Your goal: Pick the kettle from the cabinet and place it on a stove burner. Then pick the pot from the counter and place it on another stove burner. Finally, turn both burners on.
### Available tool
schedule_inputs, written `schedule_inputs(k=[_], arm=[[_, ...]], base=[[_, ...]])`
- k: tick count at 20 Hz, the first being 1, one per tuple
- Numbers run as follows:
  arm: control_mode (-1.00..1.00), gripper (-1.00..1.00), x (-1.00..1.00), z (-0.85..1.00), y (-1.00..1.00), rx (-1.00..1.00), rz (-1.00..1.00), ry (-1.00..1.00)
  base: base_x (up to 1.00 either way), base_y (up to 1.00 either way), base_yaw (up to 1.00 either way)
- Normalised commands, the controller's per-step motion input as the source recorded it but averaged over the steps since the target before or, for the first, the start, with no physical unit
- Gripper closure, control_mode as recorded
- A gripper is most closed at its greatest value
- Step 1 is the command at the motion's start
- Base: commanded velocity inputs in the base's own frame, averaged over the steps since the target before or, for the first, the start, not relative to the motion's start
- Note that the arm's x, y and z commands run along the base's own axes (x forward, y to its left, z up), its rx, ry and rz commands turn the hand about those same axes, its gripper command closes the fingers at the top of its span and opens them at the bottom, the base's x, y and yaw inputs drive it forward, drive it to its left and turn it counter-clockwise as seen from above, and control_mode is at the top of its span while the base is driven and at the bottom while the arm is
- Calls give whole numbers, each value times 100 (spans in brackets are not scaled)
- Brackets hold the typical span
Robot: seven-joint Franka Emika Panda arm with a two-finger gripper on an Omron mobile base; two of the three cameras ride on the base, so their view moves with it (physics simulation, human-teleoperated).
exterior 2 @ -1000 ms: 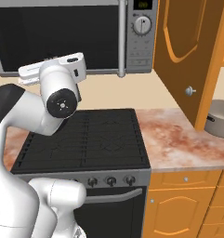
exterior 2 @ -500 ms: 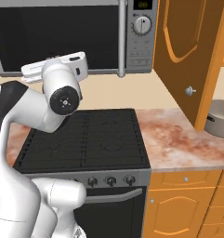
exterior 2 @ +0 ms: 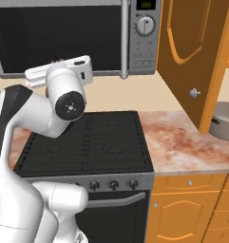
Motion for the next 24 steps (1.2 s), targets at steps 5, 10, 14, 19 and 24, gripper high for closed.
schedule_inputs(k=[5,10,14,19,24], arm=[[-100,100,-5,-17,-9,1,0,0],[-100,100,-9,-25,-13,1,0,0],[-100,100,0,-26,-13,0,0,0],[-100,100,2,-39,-7,0,0,2],[-100,100,15,-33,-3,0,1,0]], base=[[0,0,0],[0,0,0],[0,0,0],[0,0,0],[0,0,0]])
